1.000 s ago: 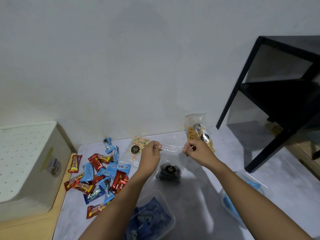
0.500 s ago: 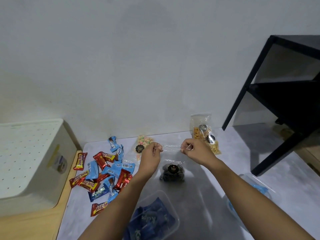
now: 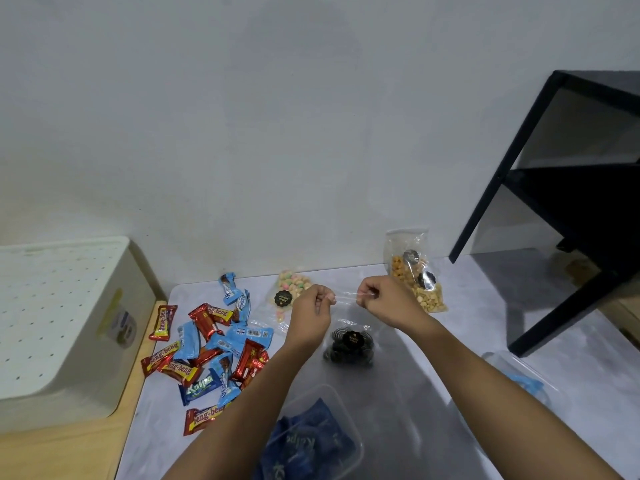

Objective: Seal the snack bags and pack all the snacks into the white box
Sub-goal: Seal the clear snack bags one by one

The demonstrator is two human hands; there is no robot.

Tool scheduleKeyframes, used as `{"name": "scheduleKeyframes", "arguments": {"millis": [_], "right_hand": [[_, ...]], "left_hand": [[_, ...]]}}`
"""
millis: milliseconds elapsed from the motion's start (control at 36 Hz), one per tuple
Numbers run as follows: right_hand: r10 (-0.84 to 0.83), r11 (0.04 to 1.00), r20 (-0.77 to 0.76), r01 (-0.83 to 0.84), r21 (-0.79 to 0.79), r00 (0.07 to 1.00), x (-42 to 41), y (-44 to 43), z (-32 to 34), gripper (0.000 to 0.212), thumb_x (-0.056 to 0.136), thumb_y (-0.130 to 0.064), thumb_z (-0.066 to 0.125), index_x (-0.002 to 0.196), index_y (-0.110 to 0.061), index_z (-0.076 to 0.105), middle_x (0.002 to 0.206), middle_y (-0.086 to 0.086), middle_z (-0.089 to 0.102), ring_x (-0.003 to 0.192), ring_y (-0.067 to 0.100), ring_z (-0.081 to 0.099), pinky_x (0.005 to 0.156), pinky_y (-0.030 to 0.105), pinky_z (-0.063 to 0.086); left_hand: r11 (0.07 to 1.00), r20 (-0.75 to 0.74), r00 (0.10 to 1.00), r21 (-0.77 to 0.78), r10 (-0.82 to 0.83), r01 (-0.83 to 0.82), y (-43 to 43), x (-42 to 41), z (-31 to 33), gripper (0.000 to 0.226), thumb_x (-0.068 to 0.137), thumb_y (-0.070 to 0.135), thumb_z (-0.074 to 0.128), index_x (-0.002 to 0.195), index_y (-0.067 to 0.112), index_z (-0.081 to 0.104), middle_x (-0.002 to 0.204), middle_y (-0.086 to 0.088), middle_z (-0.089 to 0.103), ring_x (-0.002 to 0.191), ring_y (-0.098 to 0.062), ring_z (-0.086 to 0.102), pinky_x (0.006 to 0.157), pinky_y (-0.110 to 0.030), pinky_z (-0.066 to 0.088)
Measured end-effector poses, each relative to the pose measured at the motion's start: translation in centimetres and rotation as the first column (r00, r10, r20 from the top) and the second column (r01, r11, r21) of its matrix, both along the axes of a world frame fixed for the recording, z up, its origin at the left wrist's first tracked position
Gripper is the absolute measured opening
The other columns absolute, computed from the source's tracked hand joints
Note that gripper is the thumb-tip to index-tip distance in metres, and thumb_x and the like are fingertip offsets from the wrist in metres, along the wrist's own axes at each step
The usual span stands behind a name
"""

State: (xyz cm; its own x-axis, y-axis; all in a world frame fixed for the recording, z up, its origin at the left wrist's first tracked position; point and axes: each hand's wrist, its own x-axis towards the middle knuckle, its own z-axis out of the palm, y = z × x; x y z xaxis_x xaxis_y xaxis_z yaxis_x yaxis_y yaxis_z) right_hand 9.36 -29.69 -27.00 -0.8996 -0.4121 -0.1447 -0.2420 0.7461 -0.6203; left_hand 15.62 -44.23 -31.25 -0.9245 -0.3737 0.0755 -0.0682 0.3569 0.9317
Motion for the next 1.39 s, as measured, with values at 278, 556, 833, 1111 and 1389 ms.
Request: {"name": "scheduleKeyframes", "arguments": {"millis": [278,556,833,1111,1389], "right_hand": [[0.041,0.997,-0.017,-0.040,0.069,0.999,0.4,-0.9,0.6,0.016,0.078,-0.022,0.060,0.063,-0.028,0.060,0.059,-0.014,0.055,0.067,0.011,0.052,0.070,0.026,0.037],[0.042,0.998,-0.019,-0.041,0.052,0.999,0.8,-1.6,1.1,0.014,0.077,-0.027,0.064,0.063,-0.029,0.061,0.063,-0.014,0.059,0.073,0.013,0.058,0.070,0.027,0.039],[0.045,0.998,-0.041,-0.043,0.046,0.998,1.4,-2.0,1.5,0.010,0.078,-0.032,0.064,0.069,-0.029,0.064,0.075,-0.012,0.064,0.077,0.012,0.059,0.066,0.024,0.035],[0.011,0.996,-0.133,0.001,0.093,0.991,2.1,-2.6,1.3,0.011,0.076,-0.020,0.059,0.070,-0.025,0.067,0.058,-0.012,0.055,0.069,0.014,0.053,0.070,0.025,0.032],[0.004,1.000,-0.066,-0.002,0.031,0.998,1.9,-3.0,0.7,0.016,0.076,-0.025,0.063,0.061,-0.030,0.063,0.063,-0.013,0.059,0.075,0.013,0.057,0.079,0.033,0.041]], "left_hand": [[0.999,0.000,0.999,0.022,-0.045,0.045,0.0,0.2,0.5,0.014,0.092,0.001,0.047,0.085,0.009,0.056,0.079,0.006,0.055,0.074,0.001,0.051,0.065,0.001,0.038],[0.997,-0.010,0.997,-0.013,-0.082,0.082,-0.6,0.4,0.8,0.015,0.090,0.001,0.049,0.084,0.010,0.058,0.079,0.005,0.057,0.072,0.001,0.052,0.066,0.000,0.039],[0.995,0.015,0.995,0.003,-0.099,0.099,-1.1,0.7,0.9,0.016,0.091,0.001,0.049,0.085,0.009,0.061,0.078,0.007,0.059,0.070,0.005,0.054,0.065,-0.001,0.039],[0.987,0.061,0.986,0.029,-0.157,0.156,-1.0,1.0,1.0,0.016,0.092,-0.002,0.046,0.086,0.006,0.059,0.075,0.007,0.058,0.063,0.016,0.053,0.064,0.000,0.038],[0.984,0.036,0.983,-0.027,-0.178,0.179,-1.9,1.2,1.5,0.016,0.091,0.001,0.049,0.082,0.010,0.059,0.074,0.006,0.057,0.066,0.000,0.049,0.061,-0.004,0.038]]}}
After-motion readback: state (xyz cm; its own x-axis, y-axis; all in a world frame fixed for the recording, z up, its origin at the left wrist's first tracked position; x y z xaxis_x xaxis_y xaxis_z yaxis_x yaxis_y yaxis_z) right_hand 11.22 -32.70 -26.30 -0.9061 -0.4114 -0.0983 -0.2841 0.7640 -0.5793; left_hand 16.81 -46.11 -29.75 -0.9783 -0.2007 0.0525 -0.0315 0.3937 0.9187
